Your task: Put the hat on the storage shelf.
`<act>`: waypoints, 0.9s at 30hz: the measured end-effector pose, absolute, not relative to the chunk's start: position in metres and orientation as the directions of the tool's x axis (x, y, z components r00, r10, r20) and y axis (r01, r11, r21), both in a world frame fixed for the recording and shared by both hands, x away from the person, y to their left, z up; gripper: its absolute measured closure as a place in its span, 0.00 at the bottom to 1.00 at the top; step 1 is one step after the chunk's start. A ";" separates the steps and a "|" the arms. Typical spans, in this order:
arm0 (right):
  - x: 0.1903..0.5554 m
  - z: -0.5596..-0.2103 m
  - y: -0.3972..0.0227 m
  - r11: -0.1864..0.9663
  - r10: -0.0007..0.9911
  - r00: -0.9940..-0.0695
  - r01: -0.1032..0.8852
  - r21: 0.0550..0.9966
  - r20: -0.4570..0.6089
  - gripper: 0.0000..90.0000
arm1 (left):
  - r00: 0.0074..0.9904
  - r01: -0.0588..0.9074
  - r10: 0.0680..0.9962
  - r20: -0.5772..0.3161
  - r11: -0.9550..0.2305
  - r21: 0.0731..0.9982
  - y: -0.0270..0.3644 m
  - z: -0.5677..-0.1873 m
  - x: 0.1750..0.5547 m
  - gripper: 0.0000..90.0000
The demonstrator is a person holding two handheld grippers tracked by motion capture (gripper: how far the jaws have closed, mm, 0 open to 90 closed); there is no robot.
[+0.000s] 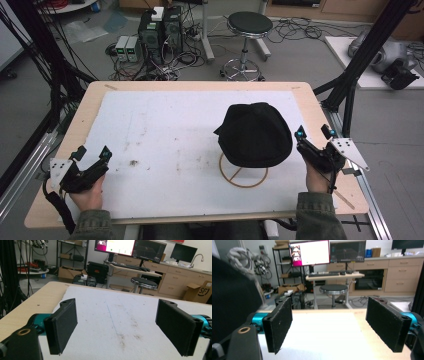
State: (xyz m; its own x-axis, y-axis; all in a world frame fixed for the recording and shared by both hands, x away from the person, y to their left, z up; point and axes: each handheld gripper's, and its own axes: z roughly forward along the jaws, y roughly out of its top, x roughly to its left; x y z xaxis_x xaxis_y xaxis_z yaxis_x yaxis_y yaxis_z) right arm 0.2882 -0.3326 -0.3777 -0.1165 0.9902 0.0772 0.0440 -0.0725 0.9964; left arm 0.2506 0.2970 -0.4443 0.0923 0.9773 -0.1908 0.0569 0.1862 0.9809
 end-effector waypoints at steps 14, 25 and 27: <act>0.287 -0.418 -0.337 -0.071 0.994 -0.073 0.105 0.992 0.079 0.23 | 0.089 0.054 0.978 -0.190 0.186 0.981 0.297 -0.444 0.251 0.20; 0.284 -0.426 -0.331 -0.065 0.996 -0.059 0.130 0.989 0.074 0.23 | 0.100 0.062 0.977 -0.188 0.183 0.981 0.294 -0.445 0.254 0.20; 0.284 -0.427 -0.332 -0.084 0.994 -0.060 0.123 0.989 0.092 0.23 | 0.103 0.060 0.977 -0.189 0.184 0.981 0.294 -0.445 0.254 0.20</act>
State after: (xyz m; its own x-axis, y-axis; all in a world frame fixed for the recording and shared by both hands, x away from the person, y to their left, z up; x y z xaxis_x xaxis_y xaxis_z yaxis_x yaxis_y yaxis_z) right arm 0.2839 -0.3319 -0.4266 -0.0603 0.9939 0.0920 0.1232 -0.0840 0.9888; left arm 0.2540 0.2937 -0.4451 0.1028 0.9765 -0.1893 0.0596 0.1839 0.9811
